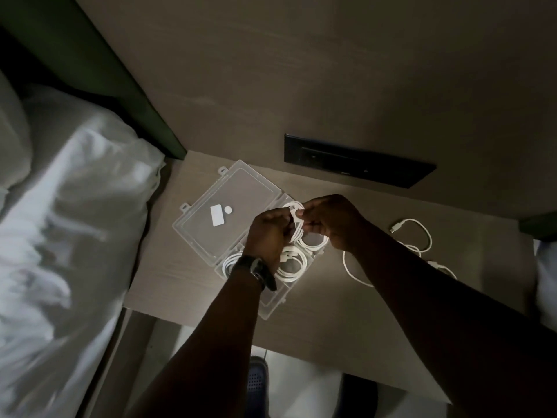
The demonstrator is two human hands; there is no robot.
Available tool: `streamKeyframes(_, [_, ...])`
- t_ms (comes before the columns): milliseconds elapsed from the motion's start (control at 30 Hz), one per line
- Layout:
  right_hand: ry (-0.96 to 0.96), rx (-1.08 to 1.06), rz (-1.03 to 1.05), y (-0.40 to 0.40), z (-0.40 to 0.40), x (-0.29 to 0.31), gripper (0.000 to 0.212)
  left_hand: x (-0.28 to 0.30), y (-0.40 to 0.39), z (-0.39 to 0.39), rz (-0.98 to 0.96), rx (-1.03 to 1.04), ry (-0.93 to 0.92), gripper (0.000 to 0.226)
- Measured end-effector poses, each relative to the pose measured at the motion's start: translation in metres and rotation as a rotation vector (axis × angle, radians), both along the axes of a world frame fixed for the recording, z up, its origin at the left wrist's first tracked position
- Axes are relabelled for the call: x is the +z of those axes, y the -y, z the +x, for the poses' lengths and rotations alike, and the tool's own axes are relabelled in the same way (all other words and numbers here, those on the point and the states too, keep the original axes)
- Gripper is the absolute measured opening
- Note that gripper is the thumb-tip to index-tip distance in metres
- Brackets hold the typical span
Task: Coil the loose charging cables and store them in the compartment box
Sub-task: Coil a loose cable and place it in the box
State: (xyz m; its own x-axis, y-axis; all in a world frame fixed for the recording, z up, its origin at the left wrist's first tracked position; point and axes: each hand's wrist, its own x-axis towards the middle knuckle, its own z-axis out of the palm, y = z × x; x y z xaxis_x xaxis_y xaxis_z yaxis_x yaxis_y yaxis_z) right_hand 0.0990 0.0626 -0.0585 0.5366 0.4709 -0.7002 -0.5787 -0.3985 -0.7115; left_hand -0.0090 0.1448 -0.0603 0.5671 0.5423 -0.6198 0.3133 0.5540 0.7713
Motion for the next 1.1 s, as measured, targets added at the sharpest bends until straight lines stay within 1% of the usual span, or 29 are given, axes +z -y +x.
streamKeyframes(33, [-0.002,0.008,-0.009,-0.004,0.005,-0.003,0.007,-0.003,-0.006,0.002,-0.067,-0.043,0.027,0.028])
streamKeyframes(67, [-0.015,0.018,-0.012,-0.008,0.009,-0.005,0.007,-0.003,-0.013,0.004,-0.090,-0.109,0.045,0.030])
streamKeyframes(100, [-0.027,0.028,-0.015,-0.011,0.012,-0.007,0.008,-0.004,-0.020,0.004,-0.076,-0.173,0.061,0.032])
streamKeyframes(167, [-0.048,0.047,-0.001,-0.018,0.015,-0.010,0.011,-0.004,-0.031,0.006,0.040,-0.237,0.042,0.030])
streamKeyframes(233, [-0.064,0.069,0.055,-0.023,0.013,-0.013,0.011,-0.004,-0.040,0.009,0.164,-0.163,-0.002,0.018])
streamKeyframes(300, [-0.070,0.085,0.108,-0.025,0.012,-0.017,0.010,-0.005,-0.042,0.011,0.248,-0.100,-0.019,0.013])
streamKeyframes(400, [-0.060,0.101,0.121,-0.027,0.011,-0.020,0.007,-0.007,-0.038,0.013,0.292,-0.010,-0.082,0.012])
streamKeyframes(467, [-0.038,0.101,0.079,-0.030,0.010,-0.022,0.007,-0.010,-0.034,0.016,0.288,0.048,-0.166,0.012])
streamKeyframes(533, [-0.023,0.080,0.017,-0.032,0.010,-0.024,0.008,-0.012,-0.031,0.018,0.261,0.069,-0.325,0.021])
streamKeyframes(567, [-0.021,0.067,-0.008,-0.032,0.010,-0.025,0.008,-0.012,-0.032,0.018,0.221,0.056,-0.374,0.025])
streamKeyframes(600, [-0.023,0.054,-0.025,-0.031,0.012,-0.025,0.009,-0.012,-0.033,0.019,0.147,0.027,-0.352,0.026])
streamKeyframes(700, [-0.085,-0.003,-0.011,-0.021,0.017,-0.025,0.015,-0.003,-0.044,0.016,-0.158,-0.092,-0.117,0.023])
streamKeyframes(733, [-0.110,-0.011,0.008,-0.018,0.018,-0.025,0.015,0.000,-0.050,0.015,-0.181,-0.144,-0.076,0.023])
streamKeyframes(767, [-0.135,-0.011,0.037,-0.016,0.019,-0.024,0.016,0.001,-0.056,0.014,-0.133,-0.204,-0.057,0.022])
streamKeyframes(800, [-0.159,-0.007,0.076,-0.016,0.018,-0.022,0.017,0.004,-0.060,0.013,-0.010,-0.271,-0.054,0.019])
streamKeyframes(833, [-0.178,-0.003,0.118,-0.019,0.017,-0.020,0.018,0.008,-0.062,0.011,0.178,-0.332,-0.066,0.016])
streamKeyframes(900, [-0.193,0.010,0.182,-0.027,0.016,-0.015,0.021,0.013,-0.060,0.007,0.639,-0.401,-0.080,0.015])
streamKeyframes(933, [-0.193,0.021,0.202,-0.031,0.015,-0.011,0.022,0.016,-0.055,0.003,0.848,-0.420,-0.055,0.017])
streamKeyframes(967, [-0.192,0.021,0.220,-0.034,0.016,-0.008,0.023,0.020,-0.052,0.000,1.003,-0.425,-0.015,0.019])
streamKeyframes(1000, [-0.197,-0.008,0.235,-0.034,0.019,-0.007,0.024,0.021,-0.050,-0.004,1.095,-0.410,0.028,0.022])
streamKeyframes(1033, [-0.220,-0.062,0.252,-0.032,0.023,-0.005,0.023,0.023,-0.050,-0.009,1.123,-0.379,0.069,0.023])
streamKeyframes(1067, [-0.241,-0.117,0.265,-0.027,0.029,-0.005,0.022,0.024,-0.051,-0.015,1.081,-0.325,0.101,0.024])
streamKeyframes(1100, [-0.226,-0.142,0.259,-0.020,0.036,-0.006,0.019,0.024,-0.053,-0.022,0.963,-0.244,0.116,0.025])
